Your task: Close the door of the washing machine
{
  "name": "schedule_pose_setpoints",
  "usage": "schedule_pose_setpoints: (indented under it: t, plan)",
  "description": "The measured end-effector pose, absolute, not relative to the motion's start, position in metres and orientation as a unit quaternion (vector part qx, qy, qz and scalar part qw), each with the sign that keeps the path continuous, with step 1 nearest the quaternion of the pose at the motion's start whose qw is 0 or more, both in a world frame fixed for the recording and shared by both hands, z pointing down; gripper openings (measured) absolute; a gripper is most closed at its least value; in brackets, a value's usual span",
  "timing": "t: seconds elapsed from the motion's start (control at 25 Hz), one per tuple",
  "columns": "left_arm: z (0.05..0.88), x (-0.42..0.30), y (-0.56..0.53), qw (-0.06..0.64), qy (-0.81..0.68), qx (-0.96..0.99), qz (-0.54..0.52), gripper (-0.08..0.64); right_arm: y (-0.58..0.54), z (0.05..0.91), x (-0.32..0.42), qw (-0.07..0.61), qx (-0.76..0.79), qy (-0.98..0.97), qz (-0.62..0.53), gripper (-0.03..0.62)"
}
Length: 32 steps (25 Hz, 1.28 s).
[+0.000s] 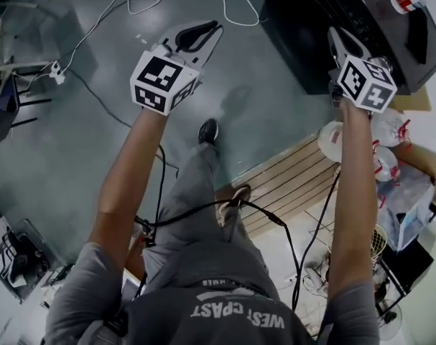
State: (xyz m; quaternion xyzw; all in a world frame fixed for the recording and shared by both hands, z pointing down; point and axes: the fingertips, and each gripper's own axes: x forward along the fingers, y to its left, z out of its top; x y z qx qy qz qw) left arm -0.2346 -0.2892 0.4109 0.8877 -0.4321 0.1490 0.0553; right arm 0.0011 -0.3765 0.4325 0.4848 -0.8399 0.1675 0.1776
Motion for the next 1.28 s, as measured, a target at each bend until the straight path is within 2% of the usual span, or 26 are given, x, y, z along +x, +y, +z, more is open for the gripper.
schedule_pose_setpoints:
  t: [0.2, 0.48, 0.92, 1.28]
  plan:
    - [0.347, -0.226, -0.241, 0.025, -0.432, 0.891, 0.140, 0.041, -0.305, 0.353, -0.004, 0.143, 0.462, -0.865, 0.132, 0.055]
    - [0.236, -0.191, -0.141, -0.010, -0.425, 0.896, 0.129, 0.041, -0.177, 0.206, 0.026, 0.103, 0.437, -0.890, 0.077, 0.052]
    - [0.197, -0.216, -0.018, -0.063, -0.427, 0.892, 0.134, 0.041, -0.012, 0.144, -0.009, 0.048, 0.356, -0.933, 0.024, 0.035]
    - [0.142, -0.226, 0.072, -0.084, -0.447, 0.887, 0.086, 0.041, 0.090, 0.108, -0.004, 0.044, 0.357, -0.933, -0.005, 0.028]
